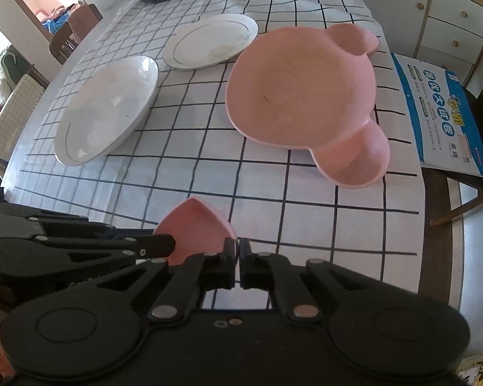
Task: Organize plates and bowls
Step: 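Carry the pink heart dish back over the pink bowl with both grippers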
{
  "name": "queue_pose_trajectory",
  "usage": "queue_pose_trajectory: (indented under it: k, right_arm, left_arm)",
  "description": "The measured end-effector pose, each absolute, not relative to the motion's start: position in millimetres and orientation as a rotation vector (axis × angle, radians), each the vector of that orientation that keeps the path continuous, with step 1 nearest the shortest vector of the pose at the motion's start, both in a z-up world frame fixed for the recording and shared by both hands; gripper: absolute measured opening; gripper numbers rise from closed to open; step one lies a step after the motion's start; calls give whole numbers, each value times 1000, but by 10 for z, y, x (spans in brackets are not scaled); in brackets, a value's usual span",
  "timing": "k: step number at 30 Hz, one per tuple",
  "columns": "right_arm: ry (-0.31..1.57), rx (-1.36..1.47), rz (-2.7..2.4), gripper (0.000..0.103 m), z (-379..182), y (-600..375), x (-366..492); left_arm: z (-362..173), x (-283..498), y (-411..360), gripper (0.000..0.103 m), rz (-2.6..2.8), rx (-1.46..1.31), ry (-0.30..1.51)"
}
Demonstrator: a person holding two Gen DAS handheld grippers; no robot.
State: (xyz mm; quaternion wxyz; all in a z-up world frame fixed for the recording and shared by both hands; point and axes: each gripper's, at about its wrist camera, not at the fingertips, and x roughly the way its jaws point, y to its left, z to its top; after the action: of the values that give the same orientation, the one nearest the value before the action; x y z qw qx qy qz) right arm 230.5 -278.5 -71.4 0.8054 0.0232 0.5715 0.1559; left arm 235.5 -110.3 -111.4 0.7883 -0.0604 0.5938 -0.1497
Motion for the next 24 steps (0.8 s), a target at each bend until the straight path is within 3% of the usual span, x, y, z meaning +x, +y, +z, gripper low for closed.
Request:
queue_pose_trajectory:
  k: [24]
  right_arm:
    - [1170,104,324,2,-41,-2551,1579]
  left_arm:
    - [-462,1656,-745,7,-365,-145,1207]
